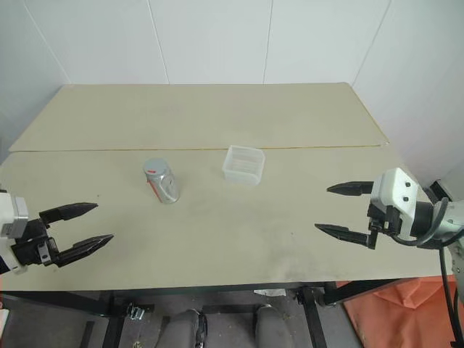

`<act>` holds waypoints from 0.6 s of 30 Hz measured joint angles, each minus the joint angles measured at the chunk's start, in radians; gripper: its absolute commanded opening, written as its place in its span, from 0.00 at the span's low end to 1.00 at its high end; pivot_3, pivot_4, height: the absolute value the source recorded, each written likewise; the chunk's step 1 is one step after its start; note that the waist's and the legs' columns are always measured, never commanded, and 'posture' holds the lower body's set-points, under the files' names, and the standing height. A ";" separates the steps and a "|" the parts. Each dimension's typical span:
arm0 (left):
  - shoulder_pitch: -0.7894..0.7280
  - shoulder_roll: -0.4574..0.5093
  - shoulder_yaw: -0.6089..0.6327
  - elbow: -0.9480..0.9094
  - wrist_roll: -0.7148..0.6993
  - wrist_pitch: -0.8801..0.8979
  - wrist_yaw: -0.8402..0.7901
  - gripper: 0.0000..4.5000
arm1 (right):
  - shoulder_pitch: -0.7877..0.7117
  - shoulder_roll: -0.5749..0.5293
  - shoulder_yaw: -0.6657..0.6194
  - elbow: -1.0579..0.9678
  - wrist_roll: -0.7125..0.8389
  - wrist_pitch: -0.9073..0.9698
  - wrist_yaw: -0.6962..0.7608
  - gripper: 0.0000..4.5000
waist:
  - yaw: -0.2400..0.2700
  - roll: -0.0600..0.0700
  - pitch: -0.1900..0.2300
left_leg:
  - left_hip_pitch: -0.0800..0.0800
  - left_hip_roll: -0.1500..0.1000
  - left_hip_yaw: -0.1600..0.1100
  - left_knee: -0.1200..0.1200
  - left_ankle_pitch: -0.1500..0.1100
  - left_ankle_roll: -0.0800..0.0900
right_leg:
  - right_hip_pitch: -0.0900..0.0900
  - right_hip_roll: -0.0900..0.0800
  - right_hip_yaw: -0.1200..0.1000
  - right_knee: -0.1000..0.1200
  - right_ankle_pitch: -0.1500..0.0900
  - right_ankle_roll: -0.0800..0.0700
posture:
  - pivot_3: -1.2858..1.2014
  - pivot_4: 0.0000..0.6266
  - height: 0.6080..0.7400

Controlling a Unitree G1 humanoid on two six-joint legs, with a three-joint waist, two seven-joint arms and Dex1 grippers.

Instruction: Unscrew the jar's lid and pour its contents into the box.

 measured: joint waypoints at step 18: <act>-0.118 -0.333 -0.145 0.015 0.177 -0.223 0.290 0.99 | -0.085 0.034 0.097 0.031 -0.009 -0.009 0.007 1.00 | -0.001 -0.001 -0.001 | 0.000 -0.001 0.000 0.001 0.000 0.000 | 0.002 0.000 0.001 0.000 0.002 0.001 | 0.52 0.24 1.00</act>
